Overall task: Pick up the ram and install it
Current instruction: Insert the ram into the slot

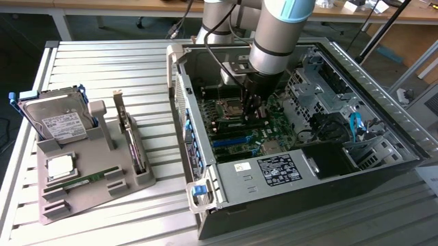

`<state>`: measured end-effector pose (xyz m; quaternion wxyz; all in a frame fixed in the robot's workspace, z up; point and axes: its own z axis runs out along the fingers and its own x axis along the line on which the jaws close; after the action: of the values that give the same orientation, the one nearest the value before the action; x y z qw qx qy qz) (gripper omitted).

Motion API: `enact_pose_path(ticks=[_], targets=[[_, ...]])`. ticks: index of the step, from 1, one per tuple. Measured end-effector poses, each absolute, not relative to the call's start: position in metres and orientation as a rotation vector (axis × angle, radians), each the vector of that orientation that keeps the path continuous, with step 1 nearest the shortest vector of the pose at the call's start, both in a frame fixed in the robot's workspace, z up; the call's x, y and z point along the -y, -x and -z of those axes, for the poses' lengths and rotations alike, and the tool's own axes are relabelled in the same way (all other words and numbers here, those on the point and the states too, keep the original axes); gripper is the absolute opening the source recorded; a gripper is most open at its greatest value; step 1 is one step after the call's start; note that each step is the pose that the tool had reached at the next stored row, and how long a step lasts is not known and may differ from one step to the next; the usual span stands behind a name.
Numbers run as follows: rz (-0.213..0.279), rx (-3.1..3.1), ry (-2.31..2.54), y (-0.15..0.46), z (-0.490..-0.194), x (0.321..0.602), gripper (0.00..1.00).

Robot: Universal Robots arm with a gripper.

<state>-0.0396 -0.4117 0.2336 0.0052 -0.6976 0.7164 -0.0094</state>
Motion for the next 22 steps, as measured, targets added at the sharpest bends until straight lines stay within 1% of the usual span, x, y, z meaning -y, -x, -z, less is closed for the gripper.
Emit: enact_pose_path(ticks=[22], targets=[[0.03, -2.243, 2.184, 0.0395, -0.2321, 0.4117, 0.12]])
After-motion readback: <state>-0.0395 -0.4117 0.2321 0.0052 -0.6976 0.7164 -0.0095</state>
